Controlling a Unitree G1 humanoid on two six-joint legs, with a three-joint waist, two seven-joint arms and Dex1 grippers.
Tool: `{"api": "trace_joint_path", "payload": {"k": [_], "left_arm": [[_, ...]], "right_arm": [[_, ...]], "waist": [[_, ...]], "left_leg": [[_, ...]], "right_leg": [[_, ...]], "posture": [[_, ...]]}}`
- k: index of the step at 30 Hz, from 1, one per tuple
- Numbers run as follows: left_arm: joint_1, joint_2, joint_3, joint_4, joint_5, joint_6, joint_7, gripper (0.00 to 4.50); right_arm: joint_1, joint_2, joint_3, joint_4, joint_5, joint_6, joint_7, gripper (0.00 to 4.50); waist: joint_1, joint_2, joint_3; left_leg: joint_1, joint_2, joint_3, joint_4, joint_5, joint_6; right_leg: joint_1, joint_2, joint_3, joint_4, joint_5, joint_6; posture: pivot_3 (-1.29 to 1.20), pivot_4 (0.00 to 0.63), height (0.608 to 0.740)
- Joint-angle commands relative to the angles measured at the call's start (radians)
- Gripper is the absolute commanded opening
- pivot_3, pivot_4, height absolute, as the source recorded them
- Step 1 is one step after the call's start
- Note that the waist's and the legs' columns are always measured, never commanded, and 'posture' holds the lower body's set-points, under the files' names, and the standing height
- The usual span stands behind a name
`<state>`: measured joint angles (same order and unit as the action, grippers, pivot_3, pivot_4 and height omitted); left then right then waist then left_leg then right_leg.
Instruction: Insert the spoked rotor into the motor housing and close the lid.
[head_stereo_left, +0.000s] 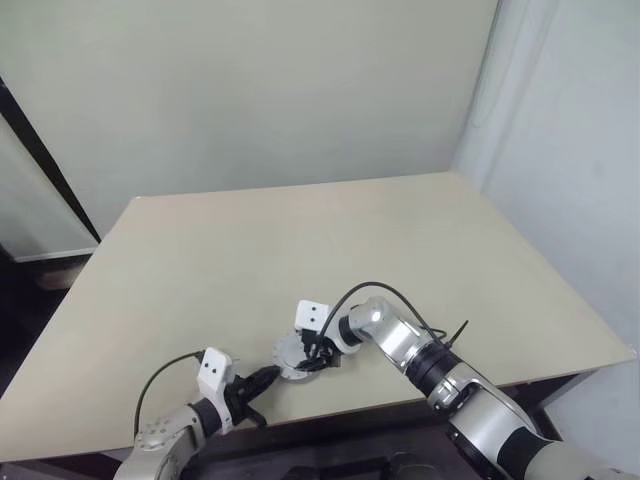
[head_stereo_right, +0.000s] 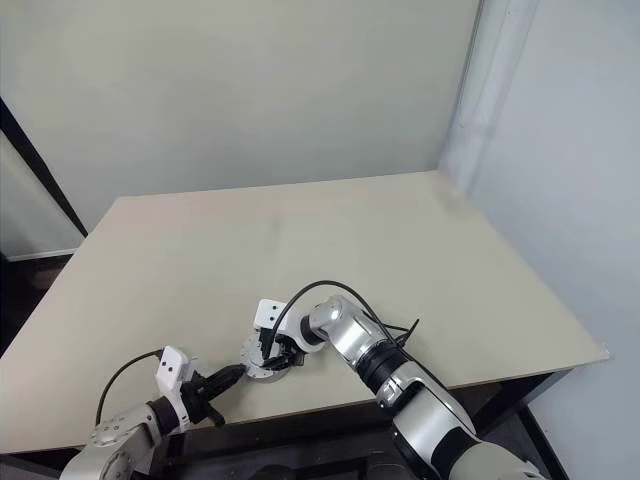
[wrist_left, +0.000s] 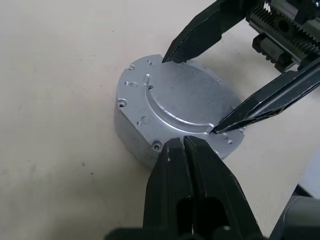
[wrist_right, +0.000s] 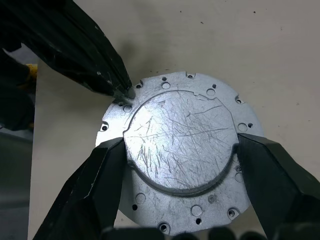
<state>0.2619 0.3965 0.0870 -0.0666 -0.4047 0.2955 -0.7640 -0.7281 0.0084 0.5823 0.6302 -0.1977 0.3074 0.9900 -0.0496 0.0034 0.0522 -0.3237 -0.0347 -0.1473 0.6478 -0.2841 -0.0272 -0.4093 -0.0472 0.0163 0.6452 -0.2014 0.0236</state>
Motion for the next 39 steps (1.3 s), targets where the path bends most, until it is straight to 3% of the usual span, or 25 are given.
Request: {"api": "trace_joint_path", "payload": {"k": [1,16,17,19,24,33,39], "left_arm": [[-0.018,0.010,0.009,-0.007,0.006,-0.025,0.001,0.00],[-0.051,-0.014,-0.068,0.067,0.111,-0.062,0.056,0.00],[-0.052,-0.013,-0.070,0.069,0.115,-0.063,0.058,0.00],[-0.052,-0.011,-0.072,0.070,0.117,-0.063,0.063,0.00],[-0.051,-0.010,-0.075,0.068,0.117,-0.060,0.069,0.00],[-0.050,-0.009,-0.086,0.064,0.114,-0.059,0.072,0.00],[-0.050,-0.009,-0.093,0.060,0.112,-0.058,0.071,0.00]], "right_arm": [[0.006,-0.014,0.008,-0.014,-0.012,0.009,0.004,3.24],[0.013,-0.025,0.004,-0.041,-0.006,0.027,0.007,3.24],[0.013,-0.026,0.004,-0.042,-0.005,0.024,0.007,3.98],[0.012,-0.027,0.002,-0.045,-0.001,0.020,0.011,4.48],[0.010,-0.008,-0.046,-0.072,0.048,0.051,0.019,4.48],[-0.007,0.016,-0.255,-0.199,0.236,0.369,-0.019,4.48],[-0.037,0.018,-0.433,-0.156,0.336,0.681,-0.167,4.48]], "waist": [[0.000,0.000,0.000],[0.001,0.007,-0.001],[0.001,0.007,-0.001],[0.000,0.007,-0.002],[0.000,0.008,-0.002],[0.001,0.009,-0.002],[0.001,0.010,-0.002]], "left_leg": [[0.000,0.000,0.000,0.000,0.000,0.000],[0.000,-0.002,0.000,0.000,0.000,0.000],[0.000,-0.002,0.000,0.000,0.000,0.000],[0.000,-0.002,0.000,0.001,0.000,0.000],[0.001,-0.002,-0.001,0.001,0.001,0.001],[0.001,-0.002,-0.001,0.001,0.002,0.001],[0.000,-0.002,-0.001,0.001,0.002,0.001]], "right_leg": [[0.000,0.000,0.000,0.000,0.000,0.000],[0.001,-0.002,0.000,-0.001,0.000,0.001],[0.002,-0.002,0.000,-0.001,0.000,0.001],[0.002,-0.002,0.000,0.000,0.000,0.001],[0.002,-0.001,0.000,0.000,0.000,0.001],[0.002,-0.001,0.000,0.000,0.000,0.001],[0.001,-0.002,0.000,0.000,0.000,0.001]], "posture": [[0.00,0.000,0.740],[0.00,0.000,0.740],[0.00,0.000,0.740],[0.00,0.000,0.740],[0.00,0.000,0.740],[0.00,0.000,0.740],[0.00,0.000,0.740]]}}
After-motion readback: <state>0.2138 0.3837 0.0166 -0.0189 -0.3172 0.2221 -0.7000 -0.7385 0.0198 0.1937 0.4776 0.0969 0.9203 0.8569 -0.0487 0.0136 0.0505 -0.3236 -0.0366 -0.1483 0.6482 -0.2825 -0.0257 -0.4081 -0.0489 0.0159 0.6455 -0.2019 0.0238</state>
